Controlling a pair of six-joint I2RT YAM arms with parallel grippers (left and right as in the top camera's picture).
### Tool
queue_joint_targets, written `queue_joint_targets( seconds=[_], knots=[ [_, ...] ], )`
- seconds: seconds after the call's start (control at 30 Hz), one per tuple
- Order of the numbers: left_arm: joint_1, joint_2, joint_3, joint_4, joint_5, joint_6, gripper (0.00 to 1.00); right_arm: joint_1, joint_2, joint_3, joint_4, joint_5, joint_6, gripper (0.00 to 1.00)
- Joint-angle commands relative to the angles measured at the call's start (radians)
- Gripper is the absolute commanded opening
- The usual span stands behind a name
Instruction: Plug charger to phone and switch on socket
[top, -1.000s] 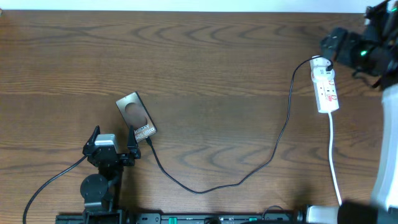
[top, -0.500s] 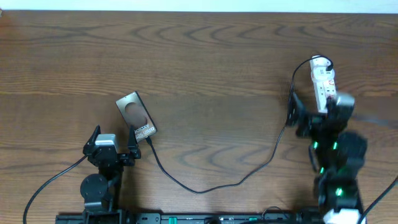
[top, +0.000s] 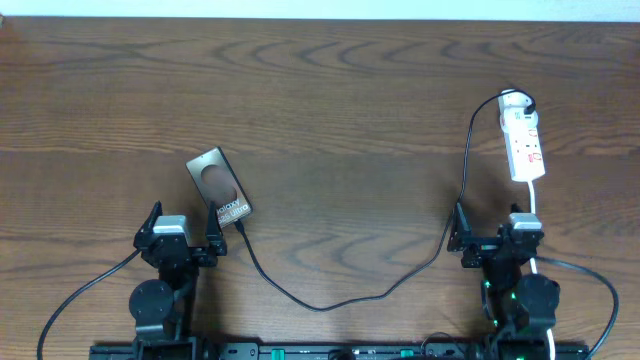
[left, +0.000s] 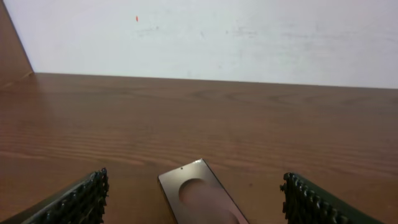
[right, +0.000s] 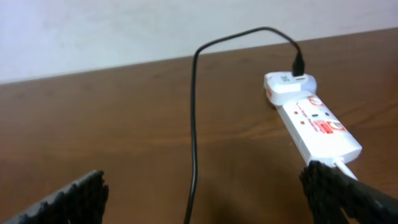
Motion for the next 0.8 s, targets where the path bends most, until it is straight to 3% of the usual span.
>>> queue_joint_targets(
  seconds=[0.0, 0.77],
  knots=[
    [0.005, -0.006, -0.022, -0.027, 0.020, 0.014, 0.87, 0.043, -0.079, -0.001, 0.006, 0.014, -0.159, 0.99],
    [0.005, -0.006, -0.022, -0.027, 0.020, 0.014, 0.87, 0.048, -0.081, -0.001, -0.005, 0.025, -0.171, 0.99]
  ],
)
